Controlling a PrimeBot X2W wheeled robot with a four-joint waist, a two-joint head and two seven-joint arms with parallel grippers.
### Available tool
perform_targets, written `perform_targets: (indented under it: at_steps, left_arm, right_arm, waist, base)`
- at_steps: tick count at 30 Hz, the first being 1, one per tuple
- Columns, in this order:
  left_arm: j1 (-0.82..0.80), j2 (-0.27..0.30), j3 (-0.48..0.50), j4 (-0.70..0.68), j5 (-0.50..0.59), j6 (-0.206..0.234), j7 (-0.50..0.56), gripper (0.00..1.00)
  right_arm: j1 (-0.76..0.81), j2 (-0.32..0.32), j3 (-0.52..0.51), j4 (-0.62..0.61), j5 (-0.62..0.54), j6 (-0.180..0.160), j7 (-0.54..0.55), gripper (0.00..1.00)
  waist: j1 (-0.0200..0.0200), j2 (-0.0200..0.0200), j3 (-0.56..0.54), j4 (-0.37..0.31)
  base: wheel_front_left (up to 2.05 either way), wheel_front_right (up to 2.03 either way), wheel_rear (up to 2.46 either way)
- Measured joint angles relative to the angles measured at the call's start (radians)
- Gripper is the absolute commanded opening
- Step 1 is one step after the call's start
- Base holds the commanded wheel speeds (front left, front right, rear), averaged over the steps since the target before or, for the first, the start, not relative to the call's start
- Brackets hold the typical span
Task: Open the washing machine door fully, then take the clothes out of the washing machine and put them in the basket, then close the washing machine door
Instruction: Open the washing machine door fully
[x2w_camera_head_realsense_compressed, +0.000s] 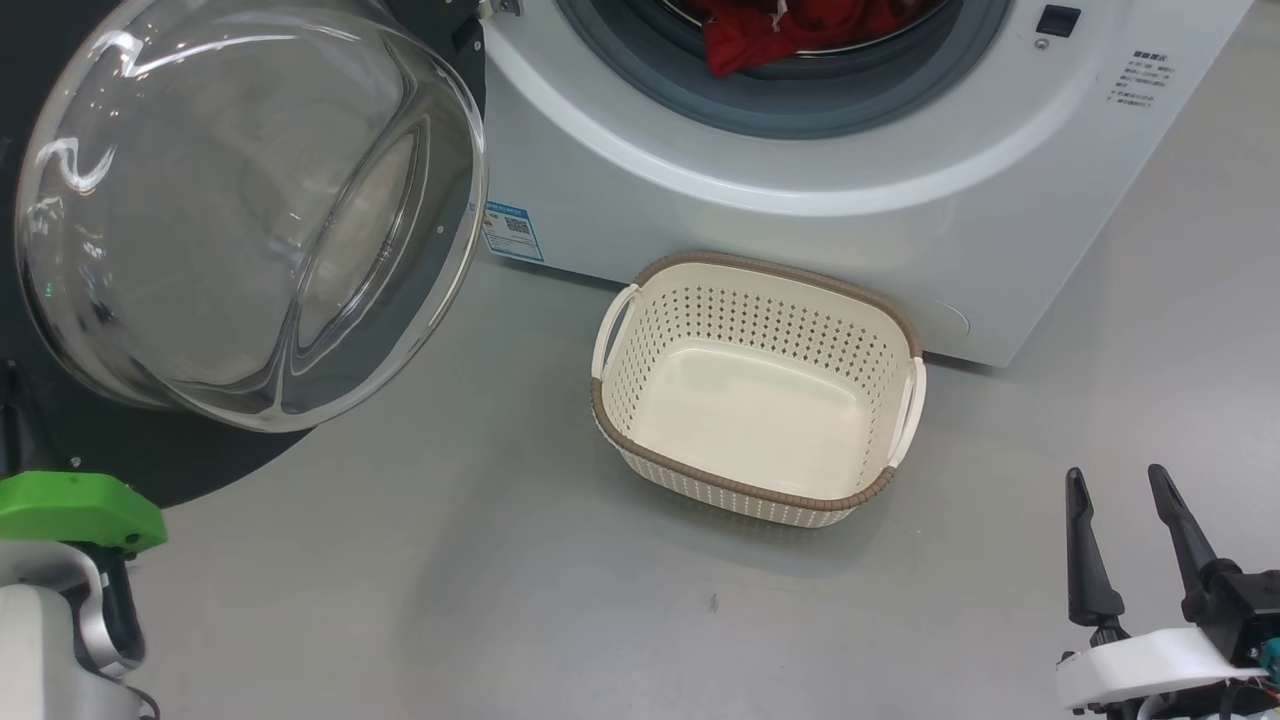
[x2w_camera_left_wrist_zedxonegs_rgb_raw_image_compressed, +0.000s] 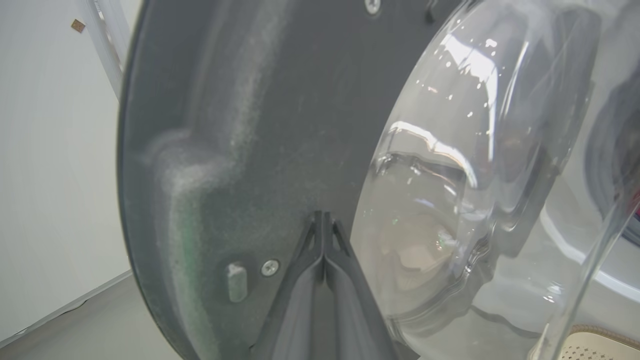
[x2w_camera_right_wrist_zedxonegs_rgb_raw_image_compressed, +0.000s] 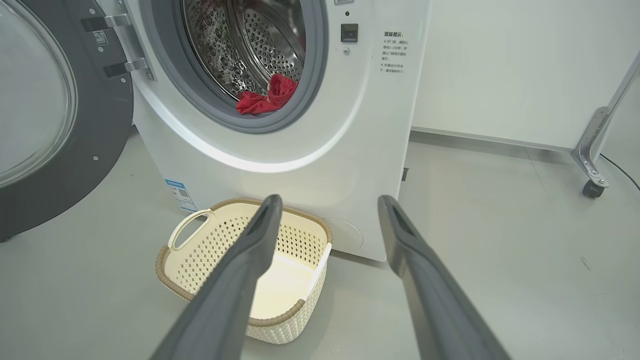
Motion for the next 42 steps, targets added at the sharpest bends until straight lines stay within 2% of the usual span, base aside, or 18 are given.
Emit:
perform_targets:
  at_steps: [12,16,21,37,38,40,41,42]
  left_arm:
    - [0.084,-0.035,-0.015,-0.039,0.027,0.000,-0.028,0.00]
    - [0.130,-0.047,-0.048,-0.061,0.056,0.000,-0.036,0.00]
    - [0.188,-0.088,-0.100,-0.096,0.074,-0.002,-0.036,0.00]
    - [0.310,-0.120,-0.252,-0.184,0.109,-0.070,-0.037,0.00]
    - [0.313,-0.120,-0.258,-0.188,0.110,-0.071,-0.037,0.02]
    - [0.318,-0.120,-0.269,-0.196,0.110,-0.072,-0.037,0.24]
    - [0.318,-0.120,-0.269,-0.196,0.110,-0.072,-0.037,0.40]
    - [0.320,-0.120,-0.277,-0.202,0.110,-0.080,-0.037,0.50]
  right_arm:
    - [-0.004,0.005,0.006,0.016,-0.002,0.001,0.000,1.00]
    - [-0.004,0.013,0.008,0.019,-0.002,0.003,0.000,1.00]
    - [-0.003,0.020,0.009,0.020,-0.002,0.008,0.000,1.00]
    - [-0.002,0.031,0.055,0.017,-0.007,0.016,0.000,1.00]
    - [-0.002,0.032,0.059,0.017,-0.010,0.018,0.000,1.00]
    - [-0.002,0.033,0.068,0.017,-0.010,0.018,0.000,1.00]
    - [-0.002,0.033,0.068,0.017,-0.010,0.018,0.000,1.00]
    - [-0.002,0.036,0.077,0.017,-0.010,0.018,0.000,1.00]
  waist:
    - [0.0000,0.0000,-0.023,-0.012]
    - [0.0000,0.0000,-0.040,-0.019]
    - [0.0000,0.0000,-0.064,-0.024]
    - [0.0000,0.0000,-0.114,-0.063]
    - [0.0000,0.0000,-0.116,-0.070]
    - [0.0000,0.0000,-0.120,-0.084]
    - [0.0000,0.0000,-0.120,-0.084]
    - [0.0000,0.0000,-0.123,-0.099]
  base:
    - [0.00,0.00,0.00]
    - [0.00,0.00,0.00]
    - [0.00,0.00,0.00]
    - [0.00,0.00,0.00]
    - [0.00,0.00,0.00]
    - [0.00,0.00,0.00]
    - [0.00,0.00,0.00]
    - [0.00,0.00,0.00]
